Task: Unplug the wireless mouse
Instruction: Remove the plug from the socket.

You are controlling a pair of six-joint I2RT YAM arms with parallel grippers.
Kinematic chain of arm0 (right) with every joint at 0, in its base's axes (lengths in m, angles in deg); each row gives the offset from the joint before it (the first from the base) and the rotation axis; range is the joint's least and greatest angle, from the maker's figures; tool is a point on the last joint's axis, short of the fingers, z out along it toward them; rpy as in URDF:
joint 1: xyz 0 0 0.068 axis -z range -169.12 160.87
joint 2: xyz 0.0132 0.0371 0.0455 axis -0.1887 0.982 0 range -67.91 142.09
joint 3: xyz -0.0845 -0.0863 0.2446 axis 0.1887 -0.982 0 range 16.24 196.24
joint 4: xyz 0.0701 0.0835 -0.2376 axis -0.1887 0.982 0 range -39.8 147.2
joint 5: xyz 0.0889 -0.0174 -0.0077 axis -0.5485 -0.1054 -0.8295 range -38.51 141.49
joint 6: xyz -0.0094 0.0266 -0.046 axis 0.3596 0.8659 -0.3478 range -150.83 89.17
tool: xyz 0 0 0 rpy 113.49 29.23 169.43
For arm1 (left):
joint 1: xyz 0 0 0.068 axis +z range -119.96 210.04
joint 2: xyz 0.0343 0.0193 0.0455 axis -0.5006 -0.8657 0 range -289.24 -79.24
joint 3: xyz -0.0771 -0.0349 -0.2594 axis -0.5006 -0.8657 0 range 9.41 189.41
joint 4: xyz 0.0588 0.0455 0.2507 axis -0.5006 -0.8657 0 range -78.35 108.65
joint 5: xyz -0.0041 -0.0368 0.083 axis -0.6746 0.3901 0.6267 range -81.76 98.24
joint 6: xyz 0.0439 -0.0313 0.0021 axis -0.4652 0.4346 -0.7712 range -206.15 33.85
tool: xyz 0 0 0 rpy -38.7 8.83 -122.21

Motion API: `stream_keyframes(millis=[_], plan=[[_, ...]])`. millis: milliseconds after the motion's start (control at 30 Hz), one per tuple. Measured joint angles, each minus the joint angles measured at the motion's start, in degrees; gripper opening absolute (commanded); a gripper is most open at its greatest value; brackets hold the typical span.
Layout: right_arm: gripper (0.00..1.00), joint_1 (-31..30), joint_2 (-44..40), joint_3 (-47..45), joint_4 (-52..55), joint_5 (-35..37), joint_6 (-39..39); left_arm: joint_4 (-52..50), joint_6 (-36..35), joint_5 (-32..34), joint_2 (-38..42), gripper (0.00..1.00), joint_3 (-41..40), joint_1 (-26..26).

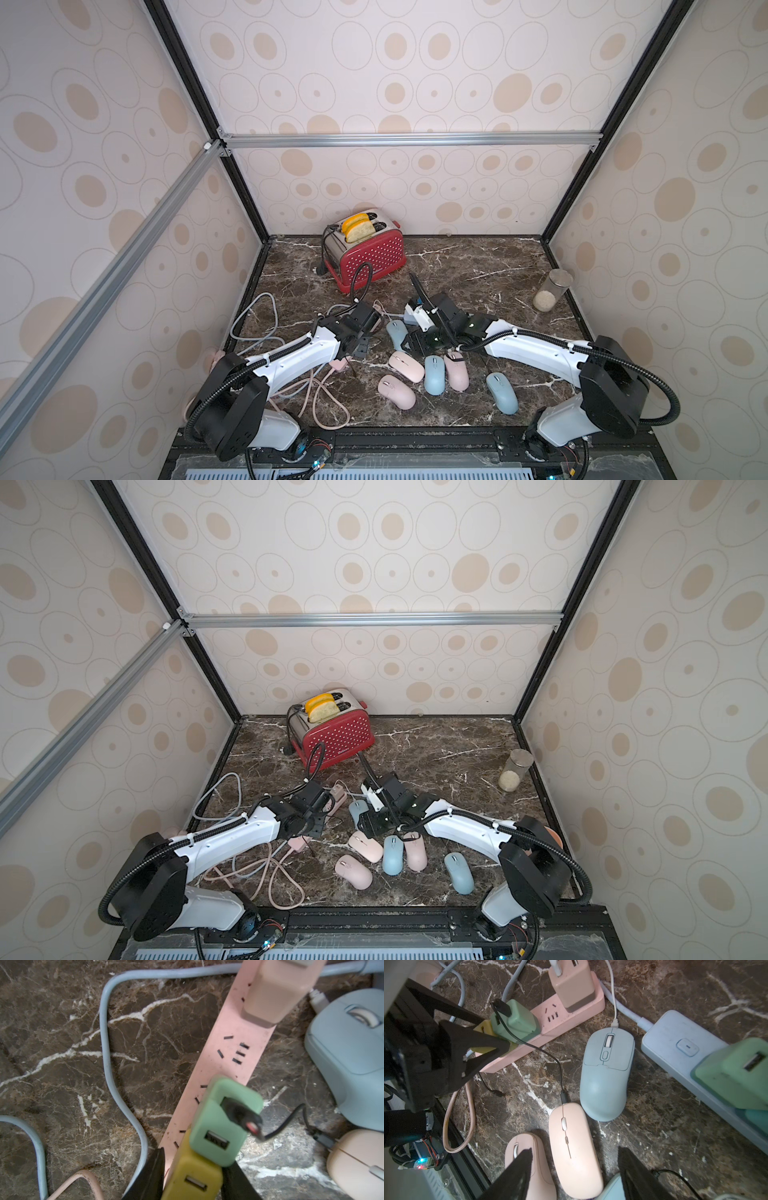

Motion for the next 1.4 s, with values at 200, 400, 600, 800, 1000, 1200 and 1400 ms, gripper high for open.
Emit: stream_keyframes(millis=[200,400,600,800,1000,1200,1400], plan=[[0.7,0.15,0.17,0.31,0.02,-0.26,-0.02,0.26,-0.09,0.22,0.37,0.32,-0.42,0.0],[0.7,0.28,1.4,2.29,0.59,-1.49,-0.09,2.32,-0.74,0.2,1.79,0.11,-2.08,0.0],[0.69,0.37,3.89,5.84,1.57,-2.43,-0.11,4.42,-2.47,-0.9,2.89,0.0,-3.23,0.04],[0.56,0.61,9.51,10.78,1.44,-4.15,0.42,7.69,-3.19,-2.38,4.72,0.0,-5.44,0.04],[0.47,0.68,16.61,16.55,-0.74,-6.29,2.49,12.39,-3.63,-3.41,8.74,0.0,-9.62,0.04],[0.37,0.72,22.43,19.74,-4.59,-8.0,5.92,13.31,-4.17,-3.43,9.33,0.0,-10.27,0.04],[0.38,0.72,25.62,20.59,-8.7,-10.54,9.25,13.55,-4.22,-3.5,9.33,0.0,-10.38,0.04]])
